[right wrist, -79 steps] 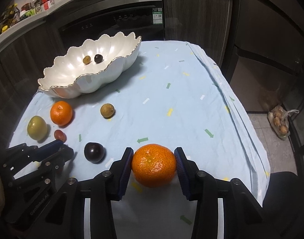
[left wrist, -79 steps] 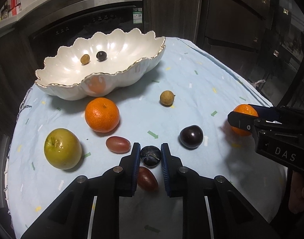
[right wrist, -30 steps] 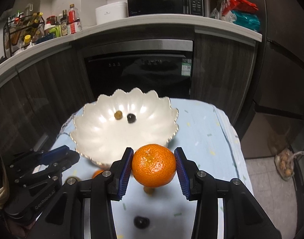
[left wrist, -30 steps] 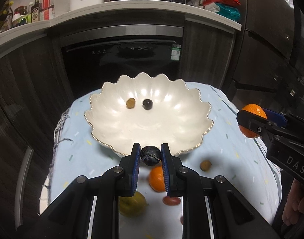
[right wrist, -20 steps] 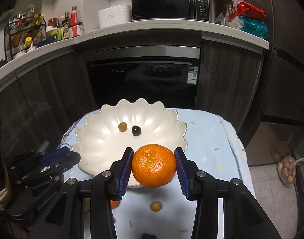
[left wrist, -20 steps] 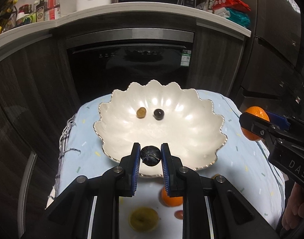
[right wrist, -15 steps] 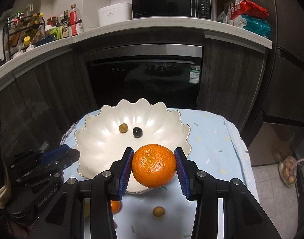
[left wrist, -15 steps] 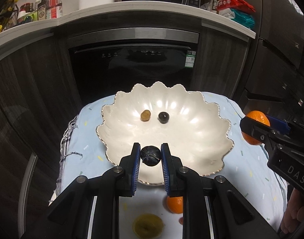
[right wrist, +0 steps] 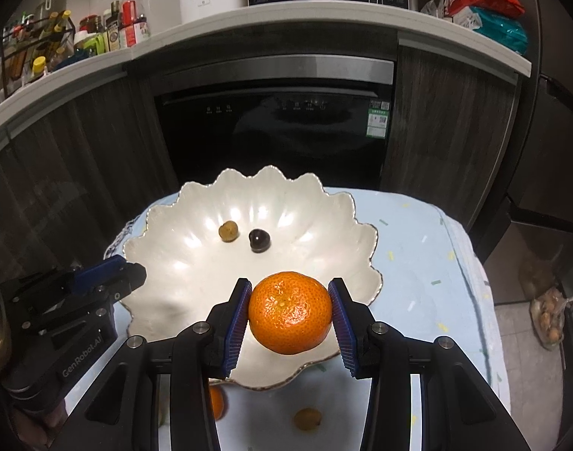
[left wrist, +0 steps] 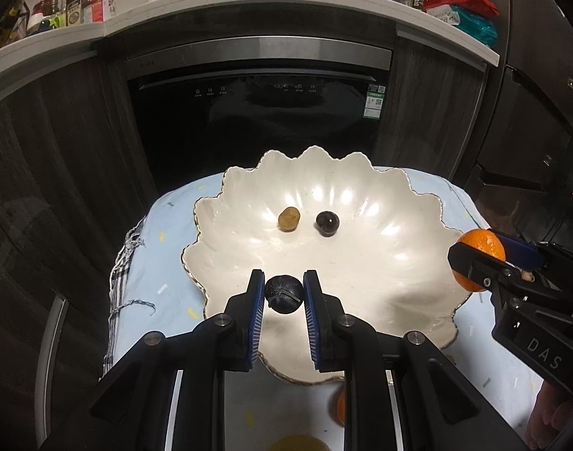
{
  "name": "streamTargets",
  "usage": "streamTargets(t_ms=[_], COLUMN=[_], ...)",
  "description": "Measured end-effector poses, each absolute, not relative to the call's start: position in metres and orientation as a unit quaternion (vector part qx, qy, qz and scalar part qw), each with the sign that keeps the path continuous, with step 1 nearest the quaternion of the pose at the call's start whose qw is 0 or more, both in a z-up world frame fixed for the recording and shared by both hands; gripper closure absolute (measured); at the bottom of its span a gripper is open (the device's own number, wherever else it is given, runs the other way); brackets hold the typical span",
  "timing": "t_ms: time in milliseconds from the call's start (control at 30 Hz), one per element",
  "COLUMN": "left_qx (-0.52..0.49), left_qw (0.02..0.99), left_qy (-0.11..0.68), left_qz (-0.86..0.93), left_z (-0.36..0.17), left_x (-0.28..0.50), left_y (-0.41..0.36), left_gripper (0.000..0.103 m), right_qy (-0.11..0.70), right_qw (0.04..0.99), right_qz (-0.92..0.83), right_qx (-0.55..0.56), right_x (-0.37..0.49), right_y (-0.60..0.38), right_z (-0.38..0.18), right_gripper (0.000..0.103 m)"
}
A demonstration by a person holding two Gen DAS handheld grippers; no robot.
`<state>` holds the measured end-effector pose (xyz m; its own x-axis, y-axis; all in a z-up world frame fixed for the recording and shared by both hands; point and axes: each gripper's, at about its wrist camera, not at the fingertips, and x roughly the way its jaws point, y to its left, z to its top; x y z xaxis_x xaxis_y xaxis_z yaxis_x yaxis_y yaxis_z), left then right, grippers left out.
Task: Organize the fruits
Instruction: 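Open both tools to drop the dark blue fruit and mandarin into the bowl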
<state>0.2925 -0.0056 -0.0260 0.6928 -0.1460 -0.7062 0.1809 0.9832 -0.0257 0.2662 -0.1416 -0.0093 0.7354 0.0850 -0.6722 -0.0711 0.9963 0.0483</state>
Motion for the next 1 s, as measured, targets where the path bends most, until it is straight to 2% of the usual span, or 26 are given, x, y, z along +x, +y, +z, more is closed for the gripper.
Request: streamTargets(t_ms=[300,367,433,467,567,867,1000], left_qx=[0.016,0.014,0.011,0.008,0.009,0.017,0.021], left_qw=[0.915,0.915,0.917,0.916,0.917,0.925,0.929], left_qy=[0.393,0.394,0.392,0.393,0.391,0.373,0.364], left_qz=[-0.087,-0.084,-0.078,-0.077,-0.075,-0.069,-0.069], left_z=[-0.031,-0.031,-0.03,-0.029,-0.026,-0.01,-0.003], left_x=[0.3,0.3,0.299,0.299,0.297,0.286,0.279], left_y=[-0.001,0.001,0.003,0.004,0.007,0.01,0.009], left_gripper=[0.08,0.067,0.059,0.056,0.048,0.021,0.019], right_qy=[0.382,0.384,0.388,0.387,0.372,0.352,0.345], right_qw=[0.923,0.922,0.921,0.921,0.928,0.936,0.938], right_qz=[0.052,0.051,0.044,0.038,0.029,0.021,0.019], right_qx=[0.006,0.002,-0.004,-0.005,0.001,0.009,0.015], right_x=[0.277,0.278,0.279,0.279,0.276,0.268,0.262], right_y=[-0.135,-0.134,-0.133,-0.133,-0.138,-0.142,-0.145], right_z=[-0.023,-0.024,-0.024,-0.024,-0.016,0.003,0.009], right_gripper=[0.059,0.058,0.057,0.054,0.03,0.028,0.028])
